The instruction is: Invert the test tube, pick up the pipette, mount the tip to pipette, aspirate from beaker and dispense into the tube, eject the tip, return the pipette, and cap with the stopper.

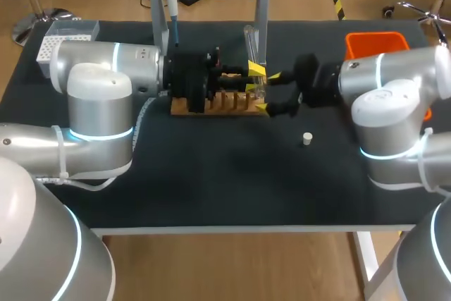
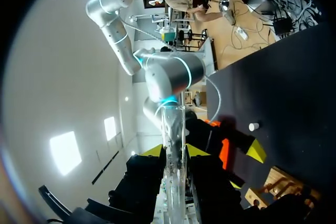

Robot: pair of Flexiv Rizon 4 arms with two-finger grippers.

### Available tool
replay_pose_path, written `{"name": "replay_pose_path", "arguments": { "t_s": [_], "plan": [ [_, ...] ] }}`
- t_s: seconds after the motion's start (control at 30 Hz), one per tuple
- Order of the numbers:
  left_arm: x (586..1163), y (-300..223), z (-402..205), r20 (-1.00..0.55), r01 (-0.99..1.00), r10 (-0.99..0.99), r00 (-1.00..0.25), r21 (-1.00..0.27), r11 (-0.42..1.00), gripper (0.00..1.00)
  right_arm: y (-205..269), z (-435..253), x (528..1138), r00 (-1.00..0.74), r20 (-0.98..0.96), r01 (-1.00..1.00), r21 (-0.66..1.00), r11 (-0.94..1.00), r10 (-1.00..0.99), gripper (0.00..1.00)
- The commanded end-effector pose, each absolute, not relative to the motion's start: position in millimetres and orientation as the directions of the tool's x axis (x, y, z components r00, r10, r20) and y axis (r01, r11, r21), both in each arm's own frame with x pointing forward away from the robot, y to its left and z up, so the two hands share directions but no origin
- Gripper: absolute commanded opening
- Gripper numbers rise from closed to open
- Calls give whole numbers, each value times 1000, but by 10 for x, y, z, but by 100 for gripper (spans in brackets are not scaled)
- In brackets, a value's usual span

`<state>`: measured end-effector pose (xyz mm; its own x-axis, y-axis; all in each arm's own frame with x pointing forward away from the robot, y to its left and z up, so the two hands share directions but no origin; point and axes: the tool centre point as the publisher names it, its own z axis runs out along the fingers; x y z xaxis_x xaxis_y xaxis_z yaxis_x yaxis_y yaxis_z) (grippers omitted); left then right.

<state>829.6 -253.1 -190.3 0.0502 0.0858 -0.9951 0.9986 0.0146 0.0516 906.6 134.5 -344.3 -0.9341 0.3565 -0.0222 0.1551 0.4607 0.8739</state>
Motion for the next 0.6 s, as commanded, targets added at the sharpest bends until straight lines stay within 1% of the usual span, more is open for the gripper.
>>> {"name": "replay_pose_path", "arguments": {
  "t_s": [0.03, 0.6],
  "plan": [
    [8306, -2530, -1898, -995, 999, 87, 50, 51, 10, 0, 1326, -3448, 9076, -946, -15, 146, 871, 469, 322, 100],
    [8306, -2530, -1898, -995, 999, 87, 50, 51, 10, 0, 1331, -3450, 9054, -949, -24, 135, 871, 472, 315, 100]
  ]
}}
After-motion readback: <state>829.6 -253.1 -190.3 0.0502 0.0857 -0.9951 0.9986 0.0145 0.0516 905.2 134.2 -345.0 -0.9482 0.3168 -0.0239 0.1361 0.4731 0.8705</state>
